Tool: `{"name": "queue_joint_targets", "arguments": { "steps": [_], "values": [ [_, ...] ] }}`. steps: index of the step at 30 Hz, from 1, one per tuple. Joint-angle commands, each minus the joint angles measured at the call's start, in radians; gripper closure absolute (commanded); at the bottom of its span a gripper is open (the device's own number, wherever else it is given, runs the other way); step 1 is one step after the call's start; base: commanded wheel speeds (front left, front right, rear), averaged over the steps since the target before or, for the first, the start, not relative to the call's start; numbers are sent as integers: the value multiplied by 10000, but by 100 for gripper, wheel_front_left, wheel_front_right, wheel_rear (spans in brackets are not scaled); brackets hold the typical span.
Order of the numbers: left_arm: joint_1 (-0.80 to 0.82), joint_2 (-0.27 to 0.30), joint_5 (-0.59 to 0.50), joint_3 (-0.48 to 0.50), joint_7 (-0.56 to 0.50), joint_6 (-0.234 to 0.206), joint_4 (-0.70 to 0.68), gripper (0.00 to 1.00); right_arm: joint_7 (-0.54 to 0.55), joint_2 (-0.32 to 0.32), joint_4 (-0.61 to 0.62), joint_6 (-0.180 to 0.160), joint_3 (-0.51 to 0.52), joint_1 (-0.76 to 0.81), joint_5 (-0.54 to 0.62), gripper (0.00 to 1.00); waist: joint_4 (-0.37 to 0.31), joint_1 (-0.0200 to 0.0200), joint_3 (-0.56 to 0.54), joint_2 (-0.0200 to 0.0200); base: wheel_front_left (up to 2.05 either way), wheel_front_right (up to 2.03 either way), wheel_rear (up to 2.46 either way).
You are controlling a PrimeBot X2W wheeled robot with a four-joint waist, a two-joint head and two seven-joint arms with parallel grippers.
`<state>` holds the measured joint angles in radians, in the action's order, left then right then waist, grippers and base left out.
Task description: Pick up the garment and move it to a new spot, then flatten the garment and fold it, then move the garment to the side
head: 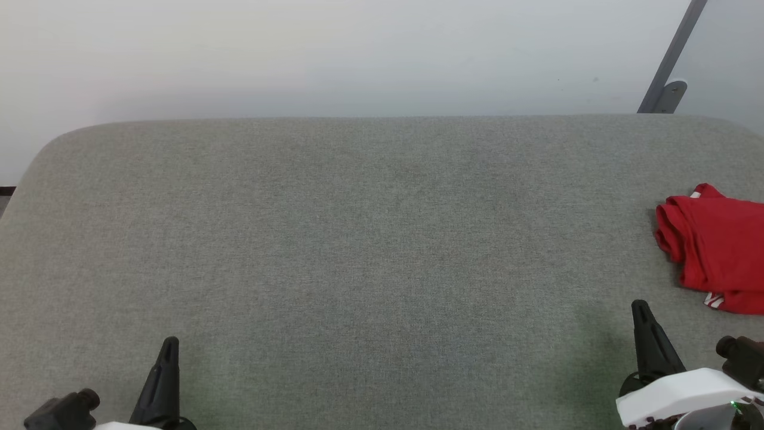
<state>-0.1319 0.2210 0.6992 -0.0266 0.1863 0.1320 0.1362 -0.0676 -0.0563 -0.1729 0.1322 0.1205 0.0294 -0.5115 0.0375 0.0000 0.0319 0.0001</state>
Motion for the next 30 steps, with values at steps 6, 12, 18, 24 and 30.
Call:
{"name": "queue_joint_targets", "arguments": {
  "steps": [6,12,18,24,30],
  "values": [
    [479,-70,1102,175,-279,-7,23,100,205,-2,38,-5,-23,-384,-1241,100,-24,0,-18,-1,0,0,0],
    [638,-164,1735,239,-457,-7,98,100,326,2,-12,-6,-28,-470,-1983,100,-41,0,-31,-1,0,0,0],
    [810,-284,2447,315,-663,-8,178,100,461,8,-70,-7,-33,-559,-2818,100,-62,0,-47,-1,0,0,0],
    [965,-401,3112,391,-865,-9,256,100,595,13,-130,-8,-36,-647,-3603,100,-82,0,-63,-1,0,0,0],
    [1102,-499,3734,466,-1053,-10,335,100,717,19,-188,-10,-38,-729,-4336,100,-103,0,-79,-1,0,0,0]
  ]
}}
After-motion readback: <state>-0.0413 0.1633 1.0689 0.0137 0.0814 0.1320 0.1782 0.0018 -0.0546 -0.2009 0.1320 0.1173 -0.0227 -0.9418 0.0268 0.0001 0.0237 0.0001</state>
